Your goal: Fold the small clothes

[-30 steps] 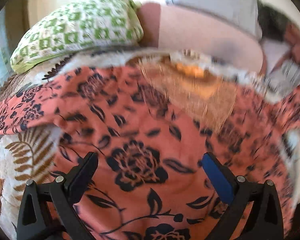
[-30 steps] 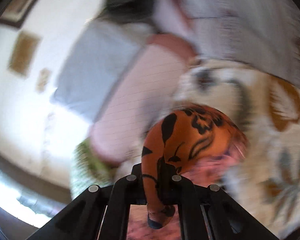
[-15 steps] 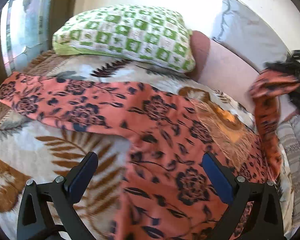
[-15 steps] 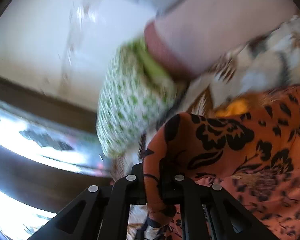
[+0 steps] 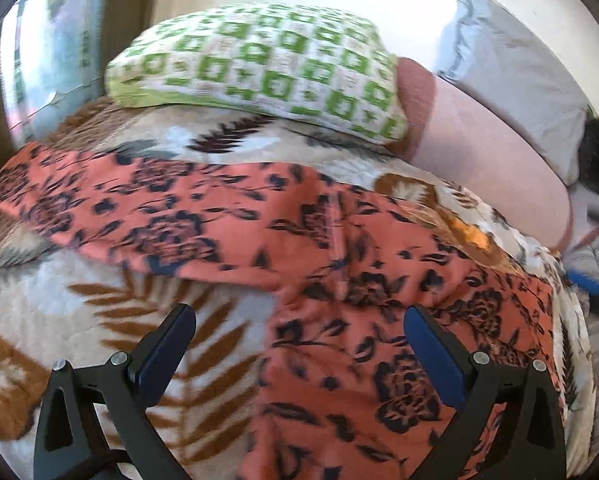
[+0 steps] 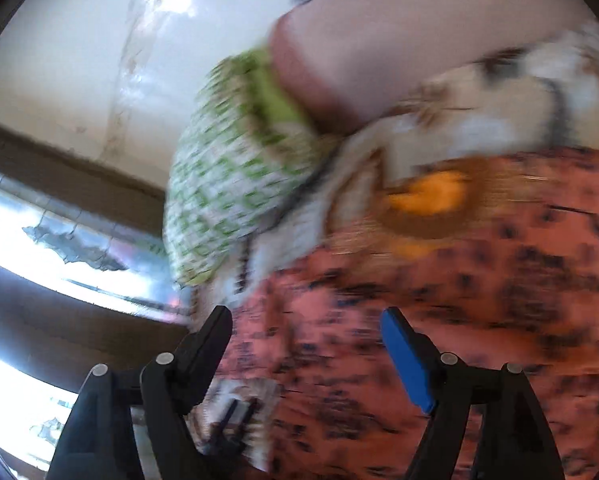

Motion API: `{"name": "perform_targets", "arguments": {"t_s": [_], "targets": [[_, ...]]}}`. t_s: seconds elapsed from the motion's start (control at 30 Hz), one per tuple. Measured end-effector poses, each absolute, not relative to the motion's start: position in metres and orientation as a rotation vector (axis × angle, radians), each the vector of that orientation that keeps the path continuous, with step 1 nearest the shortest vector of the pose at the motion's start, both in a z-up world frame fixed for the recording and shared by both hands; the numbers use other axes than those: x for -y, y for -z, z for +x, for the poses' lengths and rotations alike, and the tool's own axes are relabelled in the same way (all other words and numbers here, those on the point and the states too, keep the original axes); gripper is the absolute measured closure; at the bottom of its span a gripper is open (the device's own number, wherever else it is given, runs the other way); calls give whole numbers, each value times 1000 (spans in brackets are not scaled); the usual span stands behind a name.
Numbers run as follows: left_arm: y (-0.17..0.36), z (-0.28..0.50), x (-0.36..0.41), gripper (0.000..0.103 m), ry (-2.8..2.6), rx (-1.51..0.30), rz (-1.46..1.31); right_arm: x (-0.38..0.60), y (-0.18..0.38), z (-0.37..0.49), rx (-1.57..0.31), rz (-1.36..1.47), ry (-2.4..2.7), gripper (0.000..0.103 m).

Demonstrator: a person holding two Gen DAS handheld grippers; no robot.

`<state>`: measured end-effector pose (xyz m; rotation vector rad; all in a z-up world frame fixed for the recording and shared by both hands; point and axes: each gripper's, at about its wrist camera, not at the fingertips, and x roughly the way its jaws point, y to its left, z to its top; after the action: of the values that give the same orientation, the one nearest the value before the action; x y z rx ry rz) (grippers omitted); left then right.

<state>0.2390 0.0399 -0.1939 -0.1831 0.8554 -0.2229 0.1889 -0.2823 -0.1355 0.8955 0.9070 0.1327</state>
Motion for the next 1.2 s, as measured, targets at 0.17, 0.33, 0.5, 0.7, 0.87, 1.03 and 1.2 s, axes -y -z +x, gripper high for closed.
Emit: {"name": "perform_targets", "arguments": {"t_s": [0.17,0.33,0.5,0.7,0.87,1.03,1.2], "targets": [[194,239,-11,22,373,-808,-132,379,175,123,-856,1085,-50,23],[202,236,3,41,373,-857,-78,439,224,67,-780,1321,-101,23],[190,248,-21,25,236,-936,-257,439,253,76,-779,1476,-211,23],[195,278,-36,22,155,-991,-425,392,226,113,-868,1217,-285,23],[218,301,-26,29,161,-1056,-450,391,238,108,-896,1211,-254,23],[233,309,-10,51,194,-1103,-403,388,235,108,-895,1192,-261,23],[237,311,7,53,211,-1100,-311,383,238,116,-920,1175,-254,23]]}}
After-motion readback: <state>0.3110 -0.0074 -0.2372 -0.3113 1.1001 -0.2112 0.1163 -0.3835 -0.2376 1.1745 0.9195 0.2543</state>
